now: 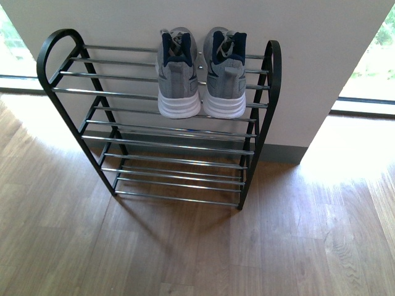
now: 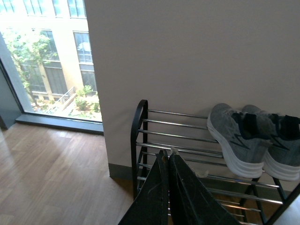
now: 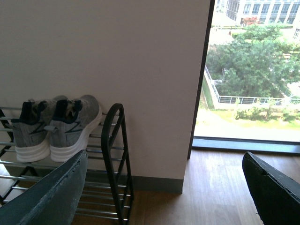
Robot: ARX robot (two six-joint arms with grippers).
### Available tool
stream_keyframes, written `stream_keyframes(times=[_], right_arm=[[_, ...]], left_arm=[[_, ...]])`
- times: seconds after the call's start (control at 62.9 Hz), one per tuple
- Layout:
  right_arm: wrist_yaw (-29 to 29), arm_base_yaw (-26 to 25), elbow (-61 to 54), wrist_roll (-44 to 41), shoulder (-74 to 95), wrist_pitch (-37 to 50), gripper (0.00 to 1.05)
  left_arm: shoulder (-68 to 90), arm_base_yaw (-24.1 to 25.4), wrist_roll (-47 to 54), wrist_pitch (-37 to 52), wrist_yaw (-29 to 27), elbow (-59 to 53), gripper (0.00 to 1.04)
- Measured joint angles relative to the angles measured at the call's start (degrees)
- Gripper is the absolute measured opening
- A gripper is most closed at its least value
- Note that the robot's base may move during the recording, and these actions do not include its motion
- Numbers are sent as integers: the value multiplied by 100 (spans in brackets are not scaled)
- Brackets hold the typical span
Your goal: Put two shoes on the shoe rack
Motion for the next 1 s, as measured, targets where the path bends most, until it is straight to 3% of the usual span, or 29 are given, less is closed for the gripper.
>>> stream_keyframes(times=[0.604,0.731,1.002], right_arm=[[0,0,0,0,0,0,96],[0,0,0,0,0,0,96],[0,2,0,0,-2,0,96]], left_arm=[[-1027,9,11,-435,28,-544,1],[-1838,9,13,-1375,26,-544,1],[-1956,11,13,-1440,26,-544,1]])
